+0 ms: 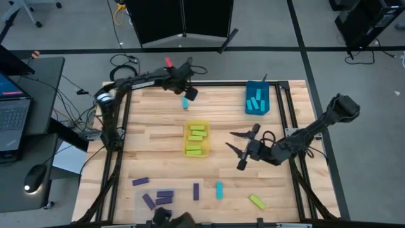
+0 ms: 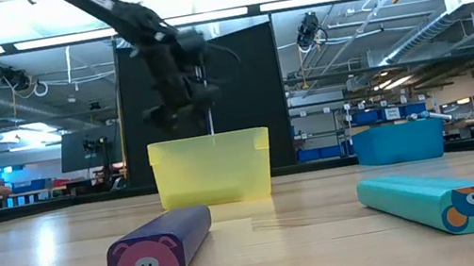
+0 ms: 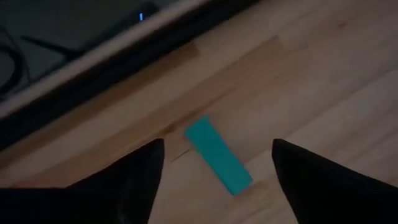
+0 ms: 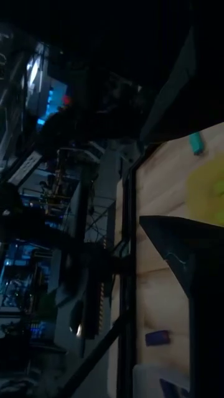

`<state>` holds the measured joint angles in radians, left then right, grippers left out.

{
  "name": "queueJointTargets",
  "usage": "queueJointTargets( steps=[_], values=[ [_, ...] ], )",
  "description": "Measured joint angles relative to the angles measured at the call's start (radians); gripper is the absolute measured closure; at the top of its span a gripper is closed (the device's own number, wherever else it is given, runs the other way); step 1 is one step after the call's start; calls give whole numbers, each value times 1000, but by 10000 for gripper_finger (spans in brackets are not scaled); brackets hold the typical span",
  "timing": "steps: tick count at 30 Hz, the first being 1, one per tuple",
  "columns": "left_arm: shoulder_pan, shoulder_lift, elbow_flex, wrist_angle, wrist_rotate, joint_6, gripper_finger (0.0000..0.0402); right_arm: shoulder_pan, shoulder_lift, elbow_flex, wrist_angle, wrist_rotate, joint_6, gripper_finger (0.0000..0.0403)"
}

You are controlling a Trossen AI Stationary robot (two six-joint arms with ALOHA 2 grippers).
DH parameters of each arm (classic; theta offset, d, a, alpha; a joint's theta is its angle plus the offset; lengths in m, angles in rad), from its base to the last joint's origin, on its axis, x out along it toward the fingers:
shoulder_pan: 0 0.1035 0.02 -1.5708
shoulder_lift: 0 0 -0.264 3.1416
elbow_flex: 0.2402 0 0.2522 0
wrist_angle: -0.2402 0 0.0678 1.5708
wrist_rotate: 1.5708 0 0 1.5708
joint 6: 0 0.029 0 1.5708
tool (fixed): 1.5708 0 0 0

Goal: Sort blocks
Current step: Put the light blue block into the blue bin

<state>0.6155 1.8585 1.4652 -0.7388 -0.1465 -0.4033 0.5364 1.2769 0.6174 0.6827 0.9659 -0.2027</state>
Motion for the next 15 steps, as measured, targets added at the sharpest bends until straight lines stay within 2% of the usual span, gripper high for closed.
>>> queueJointTargets(
  steps=[6, 10, 15],
  values=[
    [0, 157, 144, -126, 0, -57, 41, 43, -60, -56, 0, 14, -9, 188],
    [0, 200, 151, -133, 0, -109, 17, 60, -75, -89, 14, 14, -3, 190],
    [0, 235, 152, -132, 5, -141, 10, 65, -76, -106, 29, 14, -3, 190]
  ],
)
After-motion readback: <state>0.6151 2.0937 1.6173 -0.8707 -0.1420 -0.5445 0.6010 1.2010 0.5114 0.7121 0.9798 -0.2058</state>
